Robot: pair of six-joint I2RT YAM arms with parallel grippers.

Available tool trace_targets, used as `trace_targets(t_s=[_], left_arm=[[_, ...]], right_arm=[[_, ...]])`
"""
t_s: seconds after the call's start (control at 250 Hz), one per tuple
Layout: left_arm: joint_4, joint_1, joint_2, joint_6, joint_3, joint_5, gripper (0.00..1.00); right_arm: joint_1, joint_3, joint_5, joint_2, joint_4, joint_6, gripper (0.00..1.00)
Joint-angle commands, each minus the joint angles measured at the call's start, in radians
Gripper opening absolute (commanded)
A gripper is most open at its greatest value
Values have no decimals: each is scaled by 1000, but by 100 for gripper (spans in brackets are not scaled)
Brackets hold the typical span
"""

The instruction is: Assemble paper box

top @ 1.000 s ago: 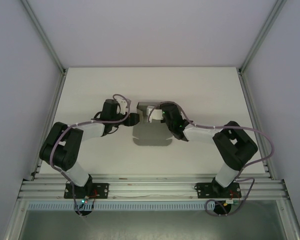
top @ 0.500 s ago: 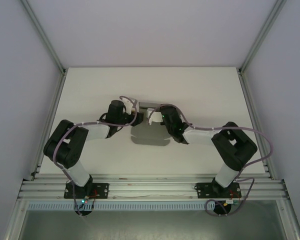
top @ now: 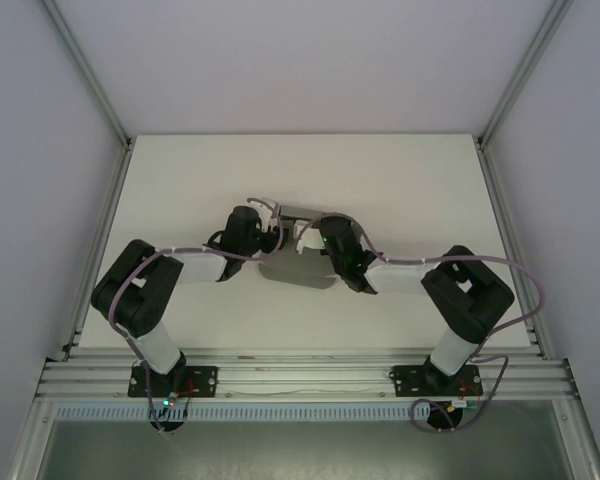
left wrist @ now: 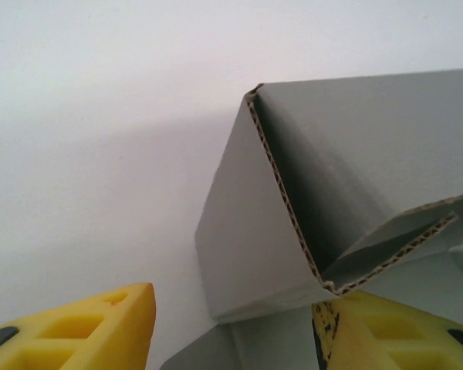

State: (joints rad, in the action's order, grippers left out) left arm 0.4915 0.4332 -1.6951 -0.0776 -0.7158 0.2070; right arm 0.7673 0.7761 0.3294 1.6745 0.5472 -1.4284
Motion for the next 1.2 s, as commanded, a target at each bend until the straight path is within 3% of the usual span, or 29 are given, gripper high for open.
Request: trace_targets(t_s=[0.0,0.272,0.4,0.472,0.971,1.195], left_arm=[[38,-4,14,42,13,-71,60],[85,-3,-36,53,-28,40,64],[110,0,-57,47,-45,93,57],[122,4,-68,37,-52,74,48],[140,19,-116,7,-97,-46,26],[130,29,-142,-13,-108,-119,10]], right_arm=[[21,-18,-47,-18,-102,26,0],[22,12,-92,-6,-187,43,0],[21,18,-90,7,-199,50,0],[21,22,-89,10,-198,61,0],[22,50,-144,2,-281,122,0],[21,56,-166,-10,-283,162,0]])
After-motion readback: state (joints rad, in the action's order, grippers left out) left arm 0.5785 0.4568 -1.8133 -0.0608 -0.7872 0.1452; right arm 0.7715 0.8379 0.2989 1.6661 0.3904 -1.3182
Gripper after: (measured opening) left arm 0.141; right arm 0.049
